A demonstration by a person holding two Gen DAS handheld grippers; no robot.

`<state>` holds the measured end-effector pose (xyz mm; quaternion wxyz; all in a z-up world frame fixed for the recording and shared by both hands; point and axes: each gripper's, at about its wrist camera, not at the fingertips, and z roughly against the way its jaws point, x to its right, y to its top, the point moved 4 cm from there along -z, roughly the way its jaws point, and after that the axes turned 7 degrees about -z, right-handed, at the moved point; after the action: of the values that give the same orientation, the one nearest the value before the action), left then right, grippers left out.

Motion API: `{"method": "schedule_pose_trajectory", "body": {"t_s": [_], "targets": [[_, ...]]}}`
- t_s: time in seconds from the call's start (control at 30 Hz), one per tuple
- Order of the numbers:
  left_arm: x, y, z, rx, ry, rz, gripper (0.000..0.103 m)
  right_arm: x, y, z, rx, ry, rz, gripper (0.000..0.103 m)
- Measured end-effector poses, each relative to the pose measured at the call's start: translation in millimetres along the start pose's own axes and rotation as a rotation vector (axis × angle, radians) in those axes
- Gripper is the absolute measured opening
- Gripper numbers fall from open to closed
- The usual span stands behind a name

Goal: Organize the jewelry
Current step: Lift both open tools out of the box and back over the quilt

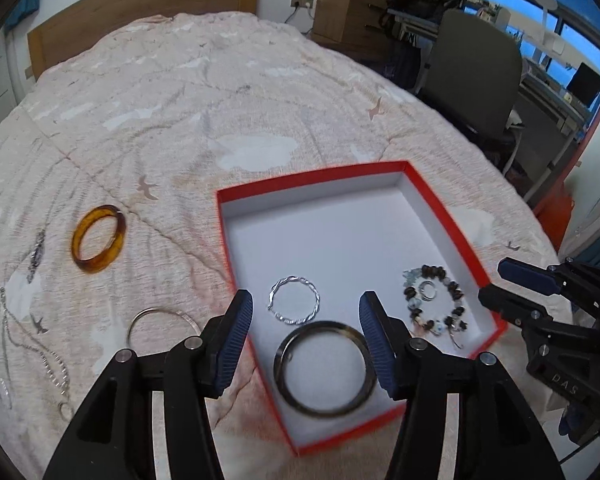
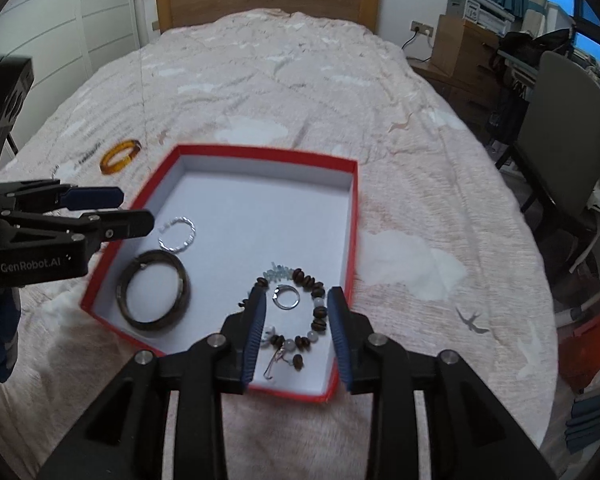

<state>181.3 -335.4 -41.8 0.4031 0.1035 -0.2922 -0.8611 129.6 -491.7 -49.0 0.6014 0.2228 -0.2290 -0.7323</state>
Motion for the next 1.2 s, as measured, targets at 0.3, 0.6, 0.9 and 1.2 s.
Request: {"method": "schedule_pose_trajectory", "body": {"t_s": [0.3,0.6,0.9,1.2], "targets": [[-50,-57,98,0.026,0.097,0.043,0.058,-43,0,74,0.113,0.049,-0.043,0.031],[-136,-137,190,0.074,0.249,0.182,0.063,-107,-12,128,0.183,0.11,-0.033,0.031],[-186,-200,237,0.087,0.331,0.282,0.063,-169,-23,150,0.191,0.148,0.039,0.031],[-210,-232,221,0.053,0.336,0.37,0.063,-205,-31,117,0.123,0.203,0.094,0.031]]}}
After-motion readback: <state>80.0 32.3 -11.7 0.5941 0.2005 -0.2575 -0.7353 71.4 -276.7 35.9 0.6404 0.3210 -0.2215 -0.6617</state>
